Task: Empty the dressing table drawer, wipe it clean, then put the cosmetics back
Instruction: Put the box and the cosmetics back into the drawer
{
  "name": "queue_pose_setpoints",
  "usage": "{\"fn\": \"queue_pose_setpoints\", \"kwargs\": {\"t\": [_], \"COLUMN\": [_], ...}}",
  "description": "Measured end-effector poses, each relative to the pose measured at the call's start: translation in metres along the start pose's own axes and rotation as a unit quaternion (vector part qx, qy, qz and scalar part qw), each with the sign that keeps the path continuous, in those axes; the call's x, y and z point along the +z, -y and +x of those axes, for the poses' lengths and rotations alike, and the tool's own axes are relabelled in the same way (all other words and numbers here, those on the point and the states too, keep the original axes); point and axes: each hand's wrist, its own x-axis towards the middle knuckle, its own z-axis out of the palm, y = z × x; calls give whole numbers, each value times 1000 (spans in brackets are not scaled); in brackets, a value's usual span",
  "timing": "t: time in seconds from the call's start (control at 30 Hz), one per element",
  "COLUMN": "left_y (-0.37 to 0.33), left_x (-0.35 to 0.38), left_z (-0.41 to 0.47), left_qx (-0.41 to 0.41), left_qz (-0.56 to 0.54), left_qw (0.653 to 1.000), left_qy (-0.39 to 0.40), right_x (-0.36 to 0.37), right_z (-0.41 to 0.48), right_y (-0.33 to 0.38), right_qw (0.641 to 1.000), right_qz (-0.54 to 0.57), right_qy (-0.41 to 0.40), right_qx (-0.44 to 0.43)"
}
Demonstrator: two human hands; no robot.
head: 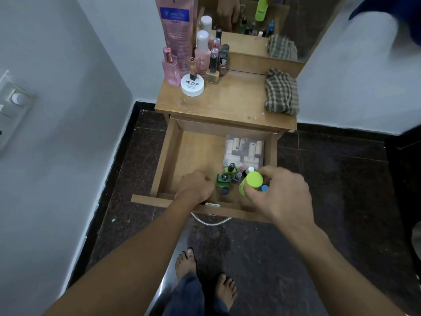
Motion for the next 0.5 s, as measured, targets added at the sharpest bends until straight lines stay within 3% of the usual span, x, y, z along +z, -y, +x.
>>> {"fn": "queue_pose_setpoints", "kwargs": {"t": [0.5], "left_y": [5], "left_x": [4], "left_z": [8], "left_qx": [14], "left_qz": [-5], "left_qw": [1000], "left_qy": [-15], "right_x": [56], "right_z": [10], "right_y": [-5], "right_qw": [996], "right_qz": [-52], "right_qy": [69], "right_qx": [3]}}
